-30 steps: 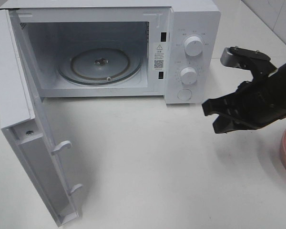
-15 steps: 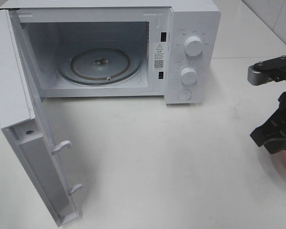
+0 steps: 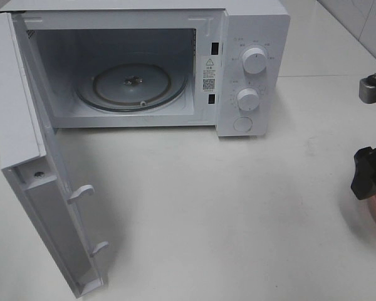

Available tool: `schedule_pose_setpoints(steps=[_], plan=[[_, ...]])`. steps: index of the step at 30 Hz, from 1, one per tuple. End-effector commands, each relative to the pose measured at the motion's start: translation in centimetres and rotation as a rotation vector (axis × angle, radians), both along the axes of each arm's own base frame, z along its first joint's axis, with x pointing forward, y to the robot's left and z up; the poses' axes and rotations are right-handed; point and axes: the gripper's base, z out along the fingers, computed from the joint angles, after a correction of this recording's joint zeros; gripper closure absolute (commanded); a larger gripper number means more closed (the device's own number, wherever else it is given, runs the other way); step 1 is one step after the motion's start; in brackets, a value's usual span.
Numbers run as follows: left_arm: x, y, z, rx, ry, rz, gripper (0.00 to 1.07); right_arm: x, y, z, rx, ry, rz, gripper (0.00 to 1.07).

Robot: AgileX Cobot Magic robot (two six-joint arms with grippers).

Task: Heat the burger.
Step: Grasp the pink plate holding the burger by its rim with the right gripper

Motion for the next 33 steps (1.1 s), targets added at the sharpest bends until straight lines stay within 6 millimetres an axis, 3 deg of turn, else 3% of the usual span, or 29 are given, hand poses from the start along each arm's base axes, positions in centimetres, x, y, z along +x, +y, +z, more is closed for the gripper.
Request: schedule_pose_setpoints(steps=[1, 15, 33], plan=[[-0.2, 0.0, 0.1, -0.002, -0.032, 0.003, 0.07, 0.3, -0.4, -0.7, -0.031, -0.005, -0.017, 0.06], [-0.2, 0.0, 0.1, -0.003, -0.032, 0.002, 0.07, 2.0, -1.3, -5.9, -0.075, 0.151, -0.076, 0.1], [-0.2, 0.0, 0.1, -0.003, -0.032, 0.002, 0.07, 2.9, -2.0, -9.0, -0.063, 0.184, -0.107, 0.16]])
